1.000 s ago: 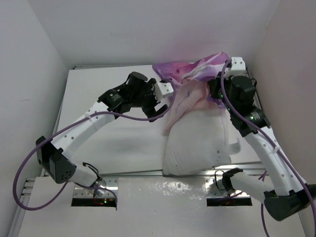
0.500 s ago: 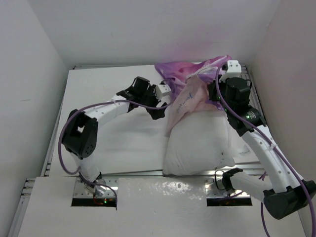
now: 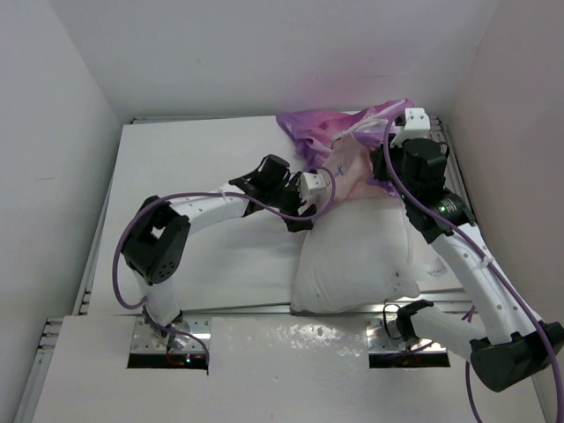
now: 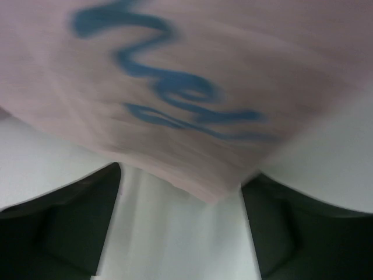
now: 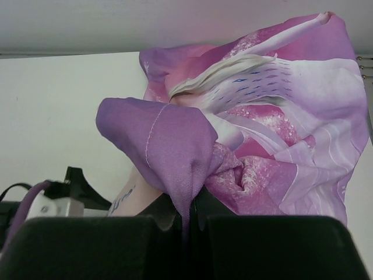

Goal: Put the pillow into the pillowcase

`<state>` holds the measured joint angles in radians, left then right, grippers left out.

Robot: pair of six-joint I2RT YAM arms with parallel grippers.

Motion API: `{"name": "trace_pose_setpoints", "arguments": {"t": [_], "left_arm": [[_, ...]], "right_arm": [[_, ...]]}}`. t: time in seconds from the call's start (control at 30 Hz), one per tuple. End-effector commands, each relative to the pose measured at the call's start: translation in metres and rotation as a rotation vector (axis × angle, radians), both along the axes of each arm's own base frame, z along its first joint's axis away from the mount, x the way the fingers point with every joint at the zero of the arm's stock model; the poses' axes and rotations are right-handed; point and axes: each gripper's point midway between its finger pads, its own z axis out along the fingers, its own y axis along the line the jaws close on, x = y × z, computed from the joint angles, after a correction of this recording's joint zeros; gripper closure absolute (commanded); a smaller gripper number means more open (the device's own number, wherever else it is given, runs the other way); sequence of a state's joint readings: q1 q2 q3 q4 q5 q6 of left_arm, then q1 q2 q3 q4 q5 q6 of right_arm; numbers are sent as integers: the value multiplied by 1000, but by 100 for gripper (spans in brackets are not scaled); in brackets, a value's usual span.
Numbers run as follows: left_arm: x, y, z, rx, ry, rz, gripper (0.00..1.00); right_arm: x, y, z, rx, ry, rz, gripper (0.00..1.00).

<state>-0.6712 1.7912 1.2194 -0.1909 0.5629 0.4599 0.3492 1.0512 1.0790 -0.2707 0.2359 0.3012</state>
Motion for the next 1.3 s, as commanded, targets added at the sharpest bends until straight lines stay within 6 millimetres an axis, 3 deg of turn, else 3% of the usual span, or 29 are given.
{"name": "trace_pose_setpoints", "arguments": {"t": [0.0,0.07,0.1,0.17,0.27,0.37,0.43,0.47,0.5,0.53,0.57,0.6,0.63,0.67,0.7,0.73,0.8,0.83,0.9,0.93,0.97,1.03,1.1,1.13,1.17,1.2,1.27], "left_arm": [[43,-12,12,-33,-71,122,31],[53,-11,3,-3,-79,159,44],[56,-13,5,-4,-87,162,56],[56,-13,3,1,-79,159,66],[47,-14,4,-14,-47,142,98],[28,-9,31,-42,-17,97,100],[16,14,79,-92,-3,91,100],[19,24,111,-134,-29,99,100],[27,51,163,-172,-61,137,100],[27,70,161,-147,-27,177,100],[41,83,209,-189,-116,227,100],[56,110,236,-203,-168,313,100],[60,128,255,-194,-195,385,100],[67,146,310,-243,-303,441,100],[69,155,330,-255,-339,475,100],[67,167,379,-299,-451,529,100],[65,176,414,-334,-520,574,100],[54,185,453,-384,-605,608,100],[55,194,477,-415,-655,664,100],[41,203,508,-462,-730,688,100],[39,209,518,-473,-762,712,100],[28,226,545,-504,-849,778,100],[28,233,556,-521,-889,812,100],[29,235,560,-526,-904,822,100],[39,238,560,-517,-918,852,100],[35,244,571,-530,-953,873,100],[34,259,576,-506,-992,943,100]], "right_arm": [[-2,-1,15,8,-54,0,100],[-4,-1,16,9,-58,3,100],[-5,-2,16,4,-59,2,100],[-7,-4,15,-5,-56,1,100],[-9,-7,13,-15,-58,-7,100],[-9,-6,21,-5,-58,-8,100],[-8,-1,24,-7,-30,17,100],[-7,1,52,10,-74,24,100],[-5,2,80,19,-115,28,100],[-4,2,98,30,-145,26,100],[-3,1,117,28,-178,23,100],[-2,0,136,27,-208,21,100],[-8,-3,184,51,-304,17,100],[2,-1,192,31,-310,16,100],[4,-1,209,29,-342,14,100],[8,-6,237,17,-396,-12,100],[13,-9,260,5,-448,-36,100],[5,-14,289,18,-511,-49,100],[14,-9,300,14,-530,-40,100],[10,-9,313,29,-562,-37,100],[13,-5,314,32,-569,-22,100],[22,4,300,39,-547,8,100],[36,25,287,45,-532,95,100],[37,32,294,74,-542,125,100],[61,49,274,74,-466,164,100],[38,52,323,121,-568,221,100],[28,54,346,198,-608,238,100]]}}
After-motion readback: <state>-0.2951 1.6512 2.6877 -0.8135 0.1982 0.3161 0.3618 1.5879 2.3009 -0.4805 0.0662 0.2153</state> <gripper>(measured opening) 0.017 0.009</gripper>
